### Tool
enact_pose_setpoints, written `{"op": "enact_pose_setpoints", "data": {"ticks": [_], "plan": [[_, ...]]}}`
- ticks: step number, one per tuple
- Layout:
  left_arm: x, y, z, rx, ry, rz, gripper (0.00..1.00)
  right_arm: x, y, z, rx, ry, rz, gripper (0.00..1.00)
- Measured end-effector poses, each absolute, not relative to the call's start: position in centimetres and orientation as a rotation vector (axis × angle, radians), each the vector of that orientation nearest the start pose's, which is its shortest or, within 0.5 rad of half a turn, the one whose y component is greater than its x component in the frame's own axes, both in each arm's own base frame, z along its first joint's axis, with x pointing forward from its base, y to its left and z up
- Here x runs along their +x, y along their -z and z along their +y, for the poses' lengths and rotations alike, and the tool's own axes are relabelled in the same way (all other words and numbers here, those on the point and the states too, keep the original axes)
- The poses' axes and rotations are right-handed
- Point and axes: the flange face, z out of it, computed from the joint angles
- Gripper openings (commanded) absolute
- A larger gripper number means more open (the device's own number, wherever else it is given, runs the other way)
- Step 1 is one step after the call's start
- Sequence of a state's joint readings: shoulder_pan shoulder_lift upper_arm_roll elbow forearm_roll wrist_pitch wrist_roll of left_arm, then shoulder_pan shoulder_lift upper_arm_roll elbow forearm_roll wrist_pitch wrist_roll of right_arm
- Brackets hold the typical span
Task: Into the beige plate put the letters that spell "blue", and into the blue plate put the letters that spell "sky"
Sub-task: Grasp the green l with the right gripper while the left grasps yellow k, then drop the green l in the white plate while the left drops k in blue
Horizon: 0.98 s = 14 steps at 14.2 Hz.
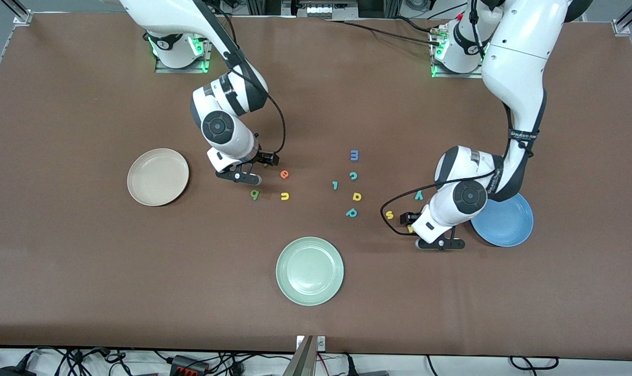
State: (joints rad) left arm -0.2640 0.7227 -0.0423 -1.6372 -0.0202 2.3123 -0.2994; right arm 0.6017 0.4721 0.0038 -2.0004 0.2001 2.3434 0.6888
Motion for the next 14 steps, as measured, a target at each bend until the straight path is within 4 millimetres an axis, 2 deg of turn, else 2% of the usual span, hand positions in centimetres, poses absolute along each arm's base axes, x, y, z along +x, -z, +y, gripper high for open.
{"op": "enact_pose_setpoints", "data": {"ticks": [3,4,5,9,11,12,13,14], "plan": [[65.1,-18.4,-21.0,-3.17,-0.075,-0.022,0.75,47.6,-19.4,35.2,-3.086,-0.295,0.403,0.61],[65.2,-18.3,-21.0,-3.174,-0.06,-0.023,0.66,47.5,-18.9,35.3,-3.09,-0.303,0.407,0.58],[65.2,-18.2,-21.1,-3.177,-0.048,-0.024,0.62,47.5,-18.5,35.1,-3.093,-0.31,0.415,0.52],[65.2,-17.1,-21.2,-3.18,-0.043,-0.026,0.46,47.4,-17.5,34.7,-3.091,-0.332,0.481,0.41],[65.3,-17.2,-21.2,-3.185,-0.04,-0.037,0.31,47.4,-17.5,34.8,-3.09,-0.332,0.493,0.35],[65.3,-17.3,-21.2,-3.19,-0.042,-0.048,0.18,47.4,-17.5,34.8,-3.089,-0.332,0.495,0.32],[65.4,-17.4,-21.1,-3.192,-0.04,-0.052,0.11,47.4,-17.5,34.8,-3.089,-0.333,0.498,0.31],[65.4,-17.4,-21.1,-3.193,-0.037,-0.053,0.08,47.4,-17.5,34.8,-3.089,-0.333,0.499,0.31]]}}
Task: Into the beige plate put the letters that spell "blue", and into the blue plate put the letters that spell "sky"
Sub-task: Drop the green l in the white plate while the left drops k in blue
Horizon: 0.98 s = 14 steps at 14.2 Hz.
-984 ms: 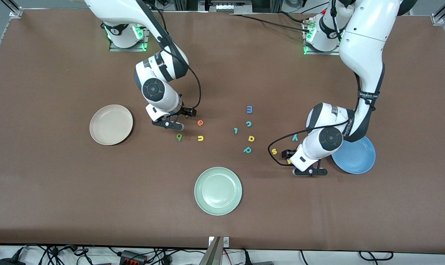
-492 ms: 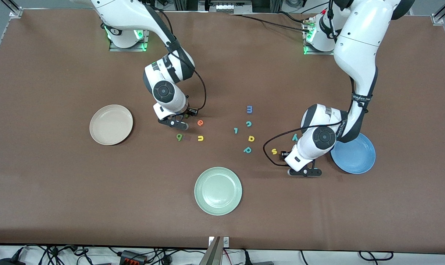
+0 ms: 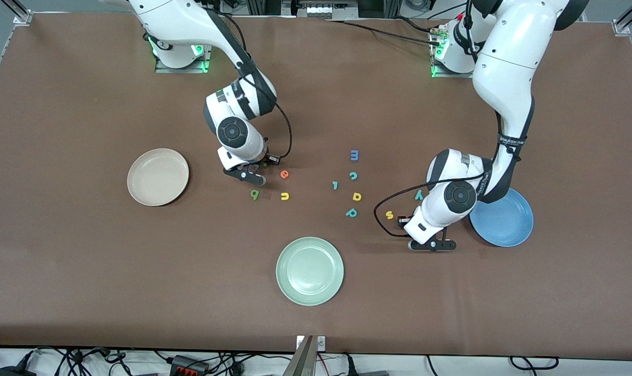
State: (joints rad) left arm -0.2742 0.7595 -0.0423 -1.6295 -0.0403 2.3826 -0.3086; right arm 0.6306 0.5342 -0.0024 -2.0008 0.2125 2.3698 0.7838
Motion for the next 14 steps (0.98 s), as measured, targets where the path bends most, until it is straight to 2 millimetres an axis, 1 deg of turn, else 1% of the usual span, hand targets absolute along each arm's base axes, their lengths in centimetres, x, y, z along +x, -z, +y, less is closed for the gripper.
{"op": "enact_pose_setpoints", "data": {"ticks": [3,5,7,8,9,10,11,12,14], "plan": [[65.5,-17.5,-21.1,-3.194,-0.035,-0.054,0.09,47.4,-17.5,34.7,-3.088,-0.333,0.501,0.31],[65.6,-17.6,-20.7,-3.191,-0.041,-0.062,0.09,47.4,-17.4,34.7,-3.088,-0.333,0.501,0.31],[65.9,-18.3,-19.6,-3.175,-0.092,-0.043,0.09,47.4,-17.2,34.7,-3.09,-0.337,0.502,0.29],[66.2,-19.2,-18.6,-3.167,-0.12,0.006,0.09,47.4,-17.2,34.7,-3.09,-0.336,0.502,0.26],[66.5,-20.4,-17.0,-3.16,-0.151,0.066,0.09,47.4,-17.2,34.7,-3.09,-0.336,0.502,0.2],[66.9,-21.8,-14.5,-3.154,-0.19,0.121,0.09,47.4,-17.2,34.8,-3.089,-0.336,0.502,0.11],[67.1,-23.0,-11.6,-3.152,-0.231,0.163,0.09,47.4,-17.2,34.8,-3.089,-0.336,0.502,0.06],[67.2,-24.0,-8.7,-3.152,-0.267,0.193,0.09,47.5,-17.3,34.8,-3.089,-0.335,0.502,0.05],[67.0,-25.2,-3.4,-3.142,-0.341,0.246,0.09,47.6,-17.4,34.8,-3.087,-0.331,0.502,0.03]]}}
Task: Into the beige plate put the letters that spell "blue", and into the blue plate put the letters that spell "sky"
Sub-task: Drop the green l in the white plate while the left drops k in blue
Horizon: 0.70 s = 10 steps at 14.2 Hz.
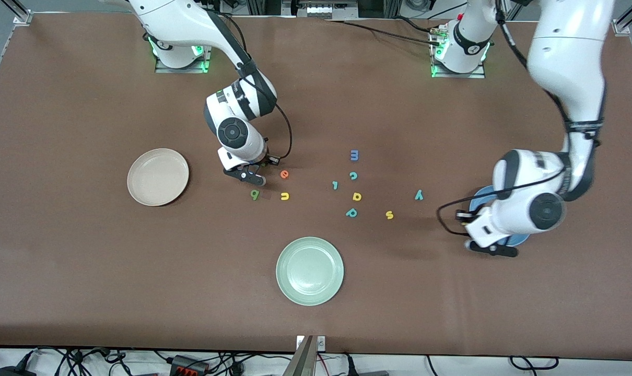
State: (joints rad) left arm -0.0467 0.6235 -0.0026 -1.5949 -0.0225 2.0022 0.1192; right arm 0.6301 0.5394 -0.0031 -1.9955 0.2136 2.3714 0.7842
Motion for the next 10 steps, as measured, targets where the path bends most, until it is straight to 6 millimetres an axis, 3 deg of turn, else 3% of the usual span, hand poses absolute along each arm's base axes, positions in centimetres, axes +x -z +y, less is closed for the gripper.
{"op": "enact_pose_setpoints", "data": {"ticks": [3,5,6,7,8,9,10], "plan": [[66.0,-25.1,1.2,-3.109,-0.425,0.257,0.09,48.6,-18.3,34.8,-3.072,-0.294,0.508,0.03],[65.0,-23.3,1.8,-3.094,-0.461,0.259,0.12,50.1,-19.7,34.1,-3.053,-0.254,0.523,0.03],[64.4,-22.0,1.7,-3.094,-0.46,0.264,0.18,51.0,-20.7,33.2,-3.042,-0.234,0.521,0.03],[63.7,-20.8,1.6,-3.096,-0.453,0.268,0.42,52.1,-21.6,31.7,-3.036,-0.224,0.51,0.03],[63.1,-19.7,1.5,-3.097,-0.45,0.271,0.93,53.1,-22.5,29.7,-3.035,-0.242,0.498,0.03],[62.6,-19.0,1.4,-3.097,-0.453,0.273,1.0,54.2,-23.3,27.0,-3.036,-0.276,0.485,0.03],[62.5,-18.8,1.4,-3.097,-0.456,0.274,1.0,55.3,-24.0,23.8,-3.033,-0.31,0.465,0.03]]}}
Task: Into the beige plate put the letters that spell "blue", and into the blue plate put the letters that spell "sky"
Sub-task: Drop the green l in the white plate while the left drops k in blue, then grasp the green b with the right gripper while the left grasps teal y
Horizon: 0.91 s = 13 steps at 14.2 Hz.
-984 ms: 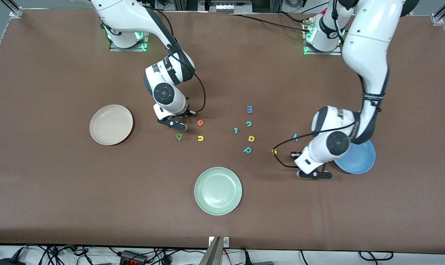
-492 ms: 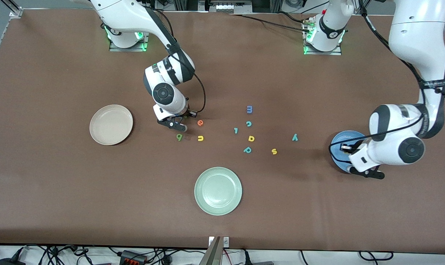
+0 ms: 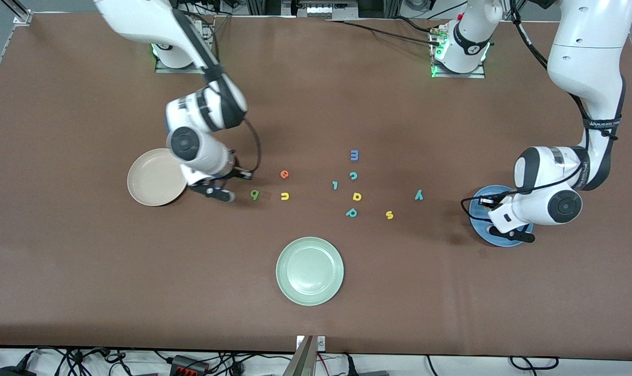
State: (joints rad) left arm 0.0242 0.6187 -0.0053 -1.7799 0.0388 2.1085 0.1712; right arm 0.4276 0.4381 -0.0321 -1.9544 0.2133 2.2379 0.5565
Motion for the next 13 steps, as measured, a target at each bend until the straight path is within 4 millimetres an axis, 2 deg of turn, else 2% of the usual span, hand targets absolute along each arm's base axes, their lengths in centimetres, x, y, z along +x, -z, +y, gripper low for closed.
{"op": "enact_pose_setpoints", "data": {"ticks": [2,4,6,7,8,9,10,12,13], "plan": [[62.5,-19.2,1.2,-3.098,-0.455,0.278,1.0,57.0,-25.0,16.9,-3.019,-0.375,0.427,0.03],[62.6,-20.7,0.4,-3.098,-0.468,0.297,1.0,57.7,-24.9,10.6,-2.996,-0.432,0.385,0.03],[62.5,-22.7,-2.1,-3.104,-0.469,0.347,1.0,57.4,-23.8,5.7,-2.974,-0.476,0.35,0.04],[62.5,-23.5,-3.8,-3.109,-0.46,0.36,1.0,56.9,-23.0,3.9,-2.964,-0.496,0.335,0.05],[62.4,-24.0,-5.6,-3.115,-0.452,0.362,1.0,56.4,-22.2,2.3,-2.955,-0.511,0.317,0.19],[62.2,-24.2,-7.3,-3.12,-0.449,0.377,1.0,56.0,-21.4,0.8,-2.947,-0.514,0.295,0.63],[62.0,-24.1,-9.1,-3.123,-0.444,0.404,1.0,55.8,-20.6,-0.7,-2.94,-0.519,0.285,1.0],[61.5,-23.7,-12.1,-3.127,-0.393,0.47,1.0,55.7,-19.7,-2.3,-2.933,-0.514,0.279,1.0],[61.1,-23.1,-13.7,-3.127,-0.361,0.488,1.0,56.0,-20.0,-2.2,-2.935,-0.499,0.268,1.0]]}}
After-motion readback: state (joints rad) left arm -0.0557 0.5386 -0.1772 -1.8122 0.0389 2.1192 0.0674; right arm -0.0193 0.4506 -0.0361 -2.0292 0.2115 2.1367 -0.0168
